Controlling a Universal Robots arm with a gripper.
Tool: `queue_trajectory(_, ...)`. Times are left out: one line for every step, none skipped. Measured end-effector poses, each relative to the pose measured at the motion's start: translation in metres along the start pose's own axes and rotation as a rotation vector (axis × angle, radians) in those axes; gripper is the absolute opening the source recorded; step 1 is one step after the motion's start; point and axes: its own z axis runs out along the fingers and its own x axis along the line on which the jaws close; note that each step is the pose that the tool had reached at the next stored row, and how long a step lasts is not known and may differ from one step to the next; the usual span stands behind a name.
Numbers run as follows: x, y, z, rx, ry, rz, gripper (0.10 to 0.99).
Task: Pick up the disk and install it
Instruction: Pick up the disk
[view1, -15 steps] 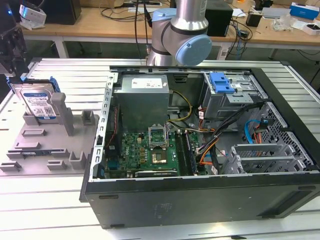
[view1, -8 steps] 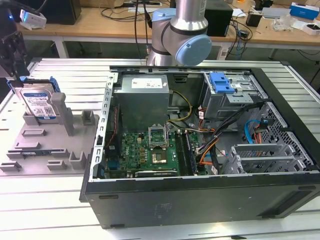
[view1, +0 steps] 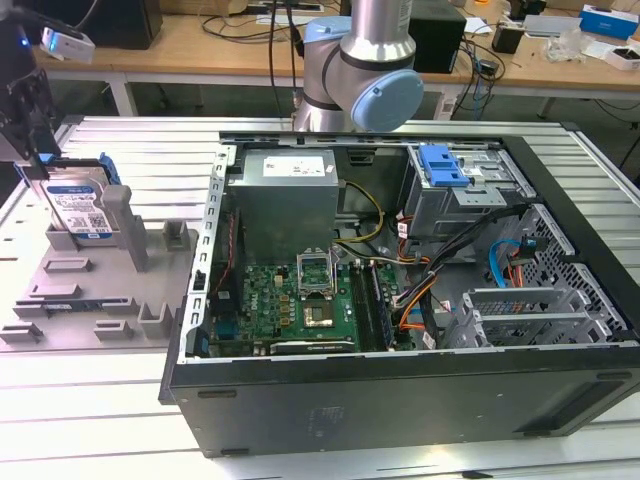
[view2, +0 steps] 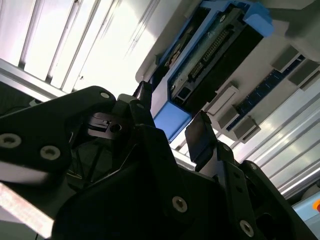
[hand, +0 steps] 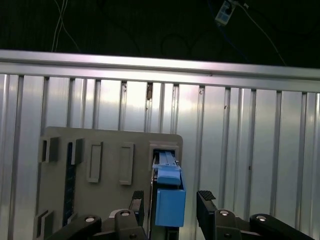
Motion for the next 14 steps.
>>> queue_trajectory(0.0002,0.0000,0.0008,0.000,0.0000,0.000,0.541)
queue_trajectory(0.0004,0.0000,0.0013,0.000,0.0000,0.000,0.541)
queue_trajectory(0.0006,0.0000,0.0019,0.000,0.0000,0.000,0.541)
queue_trajectory(0.0010,-0.0001,0.0029,0.000,0.0000,0.000,0.541)
queue_trajectory(0.0014,0.0000,0.0036,0.000,-0.0001,0.000,0.541)
queue_trajectory(0.0018,0.0000,0.0044,0.000,-0.0001,0.000,0.541)
queue_trajectory(0.0020,0.0000,0.0048,0.000,0.0000,0.000,0.541)
queue_trajectory(0.0021,0.0000,0.0049,0.000,0.0001,0.000,0.541)
queue_trajectory(0.0021,0.0000,0.0049,0.000,0.0001,0.000,0.541)
queue_trajectory(0.0021,0.0000,0.0049,0.000,0.0000,0.000,0.541)
queue_trajectory(0.0021,0.0000,0.0050,0.000,0.0000,0.000,0.541)
queue_trajectory(0.0022,0.0000,0.0051,0.000,0.0000,0.000,0.541)
queue_trajectory(0.0022,-0.0001,0.0053,0.000,0.0000,0.000,0.541)
queue_trajectory(0.0022,-0.0001,0.0057,0.000,0.0000,0.000,0.541)
